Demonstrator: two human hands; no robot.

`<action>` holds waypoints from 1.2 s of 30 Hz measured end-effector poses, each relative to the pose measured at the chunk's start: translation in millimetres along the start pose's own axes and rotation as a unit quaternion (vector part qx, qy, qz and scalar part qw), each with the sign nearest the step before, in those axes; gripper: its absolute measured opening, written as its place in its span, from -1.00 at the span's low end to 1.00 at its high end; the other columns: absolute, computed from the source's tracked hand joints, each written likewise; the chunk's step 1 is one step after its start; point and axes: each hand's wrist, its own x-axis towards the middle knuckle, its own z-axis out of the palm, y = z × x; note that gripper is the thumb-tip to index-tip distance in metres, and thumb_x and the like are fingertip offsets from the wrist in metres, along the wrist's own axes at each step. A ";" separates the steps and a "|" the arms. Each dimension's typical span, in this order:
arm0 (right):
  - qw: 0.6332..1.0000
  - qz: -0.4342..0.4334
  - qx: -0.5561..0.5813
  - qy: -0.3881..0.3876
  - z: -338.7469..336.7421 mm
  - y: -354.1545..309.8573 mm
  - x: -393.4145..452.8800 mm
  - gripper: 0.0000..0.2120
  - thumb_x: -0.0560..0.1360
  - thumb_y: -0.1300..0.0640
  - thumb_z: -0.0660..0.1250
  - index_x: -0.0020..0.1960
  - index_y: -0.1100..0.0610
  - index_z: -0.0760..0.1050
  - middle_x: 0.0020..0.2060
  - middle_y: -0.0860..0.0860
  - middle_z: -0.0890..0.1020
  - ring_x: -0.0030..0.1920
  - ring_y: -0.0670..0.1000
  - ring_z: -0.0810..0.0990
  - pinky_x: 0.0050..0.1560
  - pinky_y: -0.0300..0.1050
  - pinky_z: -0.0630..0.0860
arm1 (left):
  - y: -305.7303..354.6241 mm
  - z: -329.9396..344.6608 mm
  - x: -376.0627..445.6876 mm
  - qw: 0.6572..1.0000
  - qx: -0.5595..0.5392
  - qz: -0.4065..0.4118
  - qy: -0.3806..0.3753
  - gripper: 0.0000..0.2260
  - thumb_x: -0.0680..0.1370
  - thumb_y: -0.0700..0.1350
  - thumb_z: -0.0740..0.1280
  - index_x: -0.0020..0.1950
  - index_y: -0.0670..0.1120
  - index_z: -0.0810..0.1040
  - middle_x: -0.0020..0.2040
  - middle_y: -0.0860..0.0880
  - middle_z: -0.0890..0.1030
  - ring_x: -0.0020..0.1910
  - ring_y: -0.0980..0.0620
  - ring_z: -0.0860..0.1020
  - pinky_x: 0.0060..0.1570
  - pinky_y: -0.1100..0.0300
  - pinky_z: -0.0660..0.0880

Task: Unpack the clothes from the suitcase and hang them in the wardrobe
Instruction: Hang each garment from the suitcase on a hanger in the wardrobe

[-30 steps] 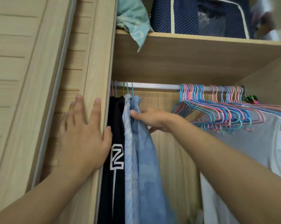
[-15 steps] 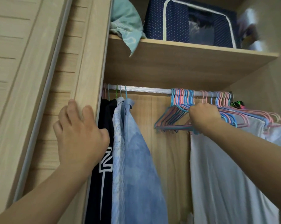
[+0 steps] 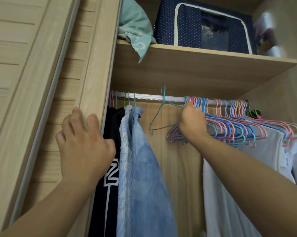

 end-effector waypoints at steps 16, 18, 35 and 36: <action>0.943 0.146 0.299 0.006 -36.9 109.8 -232.4 -0.75 0.66 -0.10 0.03 0.03 -0.04 0.44 -0.14 -0.09 0.70 -0.24 0.03 0.70 -0.20 0.14 0.61 | 27.1 -19.2 -52.1 0.992 -0.125 0.030 0.003 -0.34 0.45 -0.25 0.31 0.56 -0.14 0.23 0.53 -0.36 0.21 0.54 -0.43 0.13 0.49 -0.31 0.06; 0.911 0.224 0.346 -0.007 -59.3 141.5 -298.2 -0.79 0.71 -0.02 0.08 0.00 -0.04 0.46 -0.15 -0.01 0.70 -0.23 0.04 0.72 -0.24 0.09 0.65 | 56.0 -32.8 -106.8 0.965 -0.259 0.032 0.002 -0.46 0.45 -0.24 0.28 0.46 -0.17 0.38 0.45 -0.33 0.33 0.46 -0.36 0.28 0.47 -0.14 0.16; 0.677 0.710 0.170 -0.093 -635.5 437.6 -740.5 -0.67 0.48 0.05 0.30 0.07 0.31 0.51 -0.18 0.26 0.65 -0.29 0.22 0.65 -0.24 0.08 0.61 | 345.2 -258.5 -657.7 0.515 -0.370 0.140 -0.761 -0.66 0.67 0.08 0.14 0.03 -0.04 0.67 -0.05 -0.14 0.70 -0.02 -0.23 0.64 -0.01 -0.05 0.52; 0.657 0.733 0.147 -0.101 -673.0 444.4 -758.8 -0.64 0.45 0.02 0.33 0.05 0.31 0.53 -0.17 0.23 0.66 -0.28 0.18 0.66 -0.25 0.01 0.62 | 360.9 -285.8 -676.8 0.456 -0.369 0.144 -0.797 -0.66 0.66 0.12 0.16 -0.07 0.01 0.65 -0.15 -0.06 0.71 -0.09 -0.15 0.66 -0.06 0.03 0.52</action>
